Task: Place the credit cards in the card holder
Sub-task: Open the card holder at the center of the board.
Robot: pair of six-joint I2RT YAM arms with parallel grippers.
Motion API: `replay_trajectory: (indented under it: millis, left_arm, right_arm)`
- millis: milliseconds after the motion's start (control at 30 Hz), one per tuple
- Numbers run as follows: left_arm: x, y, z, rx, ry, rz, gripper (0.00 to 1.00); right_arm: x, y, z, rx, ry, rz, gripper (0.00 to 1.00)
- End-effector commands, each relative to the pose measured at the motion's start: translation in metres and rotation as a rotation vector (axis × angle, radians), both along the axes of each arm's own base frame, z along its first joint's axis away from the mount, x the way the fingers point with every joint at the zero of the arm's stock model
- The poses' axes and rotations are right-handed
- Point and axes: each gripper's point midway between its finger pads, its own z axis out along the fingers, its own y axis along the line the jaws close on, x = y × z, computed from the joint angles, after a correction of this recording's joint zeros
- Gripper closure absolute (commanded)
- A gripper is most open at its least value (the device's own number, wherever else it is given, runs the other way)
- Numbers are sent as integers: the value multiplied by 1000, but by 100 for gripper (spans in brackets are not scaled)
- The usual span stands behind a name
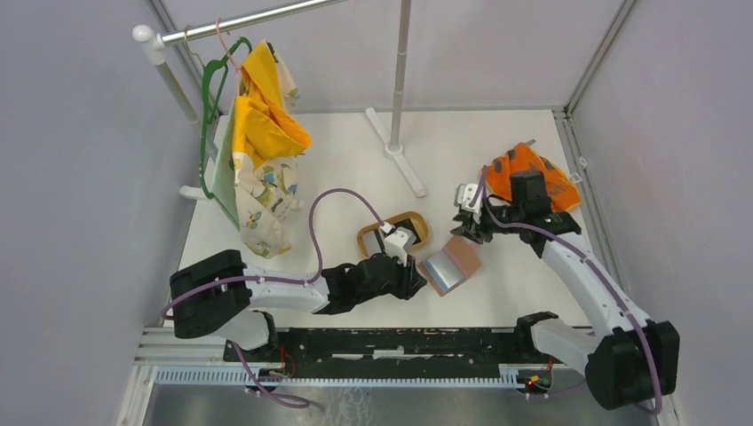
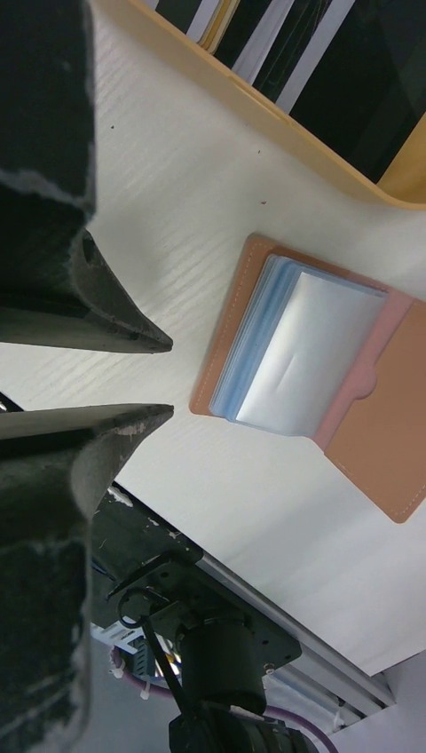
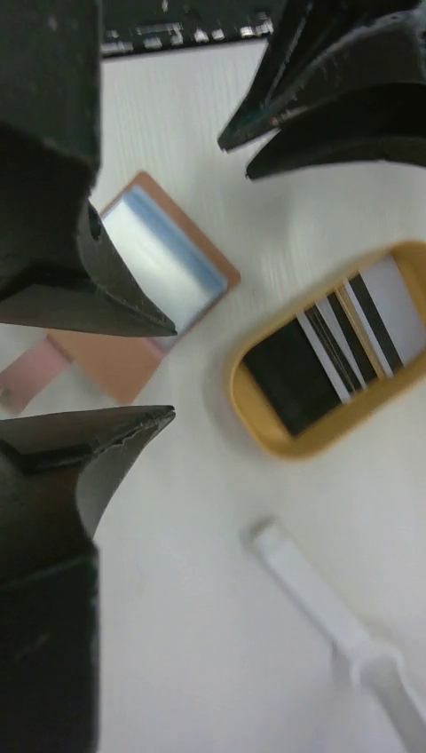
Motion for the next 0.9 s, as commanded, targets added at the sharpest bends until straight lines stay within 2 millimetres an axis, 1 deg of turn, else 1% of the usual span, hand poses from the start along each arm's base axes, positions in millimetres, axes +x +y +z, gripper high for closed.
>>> replay_trajectory:
  millis: [0, 33, 67, 100, 167, 200, 233, 300, 367, 433, 500, 567, 733, 867]
  left_arm:
    - [8, -8, 27, -87, -46, 7, 67]
    - [8, -7, 27, -86, -45, 11, 67]
    - [8, -6, 26, -85, -43, 13, 67]
    - [9, -5, 25, -87, -40, 16, 67]
    - [9, -5, 26, -104, -32, 20, 67]
    - [9, -6, 27, -118, -24, 18, 66]
    - [8, -7, 28, -134, -12, 16, 65]
    - [6, -12, 31, -185, 24, 7, 60]
    - [2, -19, 31, -232, 79, -12, 58]
    - [-1, -26, 32, -271, 127, -23, 57]
    - [-1, -31, 31, -290, 166, -11, 56]
    - [0, -33, 30, -310, 188, 9, 52]
    - [6, -36, 8, -253, 236, 58, 40]
    - [9, -41, 1, -241, 244, 67, 33]
  right_arm:
    - [-38, 21, -65, -20, 251, 111, 66]
    - [-34, 16, -80, -72, 276, 74, 70]
    - [-28, 6, -94, -132, 299, 13, 74]
    - [-19, -5, -104, -189, 306, -61, 76]
    - [-3, -29, -117, -288, 273, -201, 78]
    - [4, -38, -120, -323, 242, -256, 79]
    - [8, -48, -125, -362, 222, -303, 79]
    - [6, -57, -133, -403, 229, -331, 79]
    - [-3, -57, -144, -417, 276, -301, 78]
    - [-11, -51, -150, -406, 325, -254, 78]
    - [-17, -45, -153, -391, 366, -219, 77]
    - [-23, -42, -156, -384, 400, -196, 76]
    - [-34, -40, -165, -390, 474, -170, 76]
    - [-42, -36, -169, -382, 520, -144, 77]
